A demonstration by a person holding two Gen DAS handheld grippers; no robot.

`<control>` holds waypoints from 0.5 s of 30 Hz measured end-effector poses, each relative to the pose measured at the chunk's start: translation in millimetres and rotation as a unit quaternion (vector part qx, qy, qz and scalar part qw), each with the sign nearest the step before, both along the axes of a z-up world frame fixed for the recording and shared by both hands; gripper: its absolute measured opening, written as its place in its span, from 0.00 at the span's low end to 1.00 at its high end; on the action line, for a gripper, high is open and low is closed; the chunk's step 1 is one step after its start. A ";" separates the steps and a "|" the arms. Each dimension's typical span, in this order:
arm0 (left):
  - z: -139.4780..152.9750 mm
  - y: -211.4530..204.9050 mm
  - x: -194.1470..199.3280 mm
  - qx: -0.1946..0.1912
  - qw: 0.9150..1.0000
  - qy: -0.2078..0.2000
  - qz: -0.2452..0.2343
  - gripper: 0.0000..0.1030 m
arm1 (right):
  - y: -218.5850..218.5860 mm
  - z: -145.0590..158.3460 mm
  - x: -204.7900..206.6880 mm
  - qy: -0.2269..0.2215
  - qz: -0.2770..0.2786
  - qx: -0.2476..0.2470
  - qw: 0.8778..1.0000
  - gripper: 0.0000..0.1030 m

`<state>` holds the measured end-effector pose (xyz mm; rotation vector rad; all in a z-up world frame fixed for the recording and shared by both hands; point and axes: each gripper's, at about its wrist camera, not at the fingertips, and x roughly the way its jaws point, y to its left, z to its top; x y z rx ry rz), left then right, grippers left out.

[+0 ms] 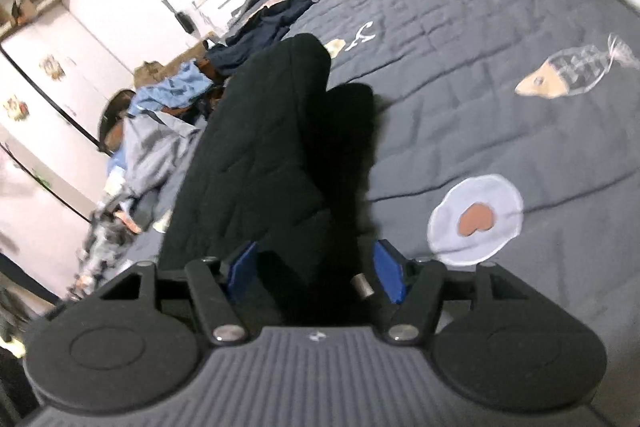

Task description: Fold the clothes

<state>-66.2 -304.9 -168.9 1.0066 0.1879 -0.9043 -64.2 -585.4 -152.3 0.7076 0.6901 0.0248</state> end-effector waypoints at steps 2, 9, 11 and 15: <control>-4.1 -1.4 -0.1 0.008 1.000 -0.013 -0.001 0.41 | -1.1 -4.2 1.7 0.003 -0.005 0.020 1.000 0.51; -5.0 -0.5 4.5 0.006 1.000 -0.013 0.002 0.23 | -5.3 5.5 -9.7 -0.035 -0.014 0.097 0.995 0.15; -1.7 -0.3 6.2 -0.002 1.000 -0.011 0.006 0.26 | -8.0 15.2 -17.5 -0.058 -0.008 0.123 0.991 0.14; -12.1 -5.2 -1.0 0.012 0.999 -0.047 -0.008 0.35 | -14.6 24.4 -27.8 -0.070 -0.017 0.136 0.988 0.13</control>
